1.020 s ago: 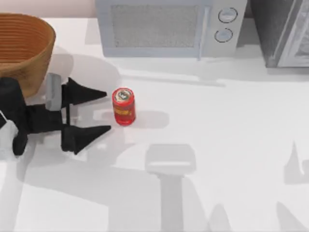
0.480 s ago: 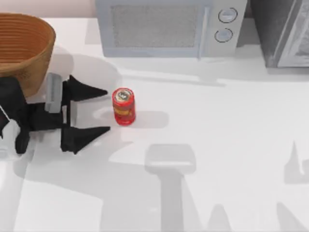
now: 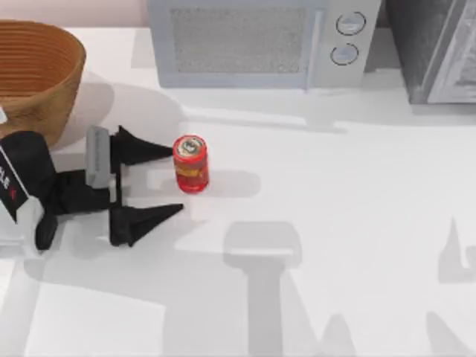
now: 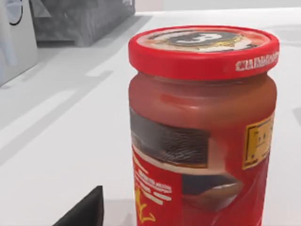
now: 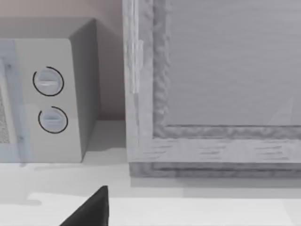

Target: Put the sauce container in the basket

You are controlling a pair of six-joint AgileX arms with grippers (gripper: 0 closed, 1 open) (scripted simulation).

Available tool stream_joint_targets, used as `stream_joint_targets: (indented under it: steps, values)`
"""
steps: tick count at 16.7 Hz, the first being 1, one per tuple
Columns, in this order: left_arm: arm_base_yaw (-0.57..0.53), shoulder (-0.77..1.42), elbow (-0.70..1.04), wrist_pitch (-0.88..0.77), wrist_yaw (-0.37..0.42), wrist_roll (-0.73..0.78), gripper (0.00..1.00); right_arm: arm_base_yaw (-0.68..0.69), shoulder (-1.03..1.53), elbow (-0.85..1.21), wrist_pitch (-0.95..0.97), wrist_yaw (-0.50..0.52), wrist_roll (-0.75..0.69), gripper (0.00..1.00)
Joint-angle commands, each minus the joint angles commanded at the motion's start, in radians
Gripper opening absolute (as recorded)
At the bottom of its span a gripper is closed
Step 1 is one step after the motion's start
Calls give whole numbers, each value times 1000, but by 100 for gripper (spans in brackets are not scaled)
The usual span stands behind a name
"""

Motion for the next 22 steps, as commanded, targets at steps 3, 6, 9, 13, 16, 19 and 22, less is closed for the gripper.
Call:
stream_joint_targets:
  steps: [3, 6, 9, 13, 16, 19, 22]
  values:
    - [-29, 4, -26, 12, -28, 12, 100, 0, 0, 0, 0, 0, 0, 100]
    - [-50, -18, -37, 13, -47, -3, 100, 0, 0, 0, 0, 0, 0, 100]
    - [-70, -43, -5, 11, -65, -44, 100, 0, 0, 0, 0, 0, 0, 100]
    - [-91, -51, 79, -6, -86, -127, 100, 0, 0, 0, 0, 0, 0, 100]
    - [-96, -45, 128, -12, -91, -167, 100, 0, 0, 0, 0, 0, 0, 100]
    - [-96, -45, 129, -12, -91, -167, 100, 0, 0, 0, 0, 0, 0, 100]
    - [-96, -45, 129, -12, -91, -167, 85, 0, 0, 0, 0, 0, 0, 100]
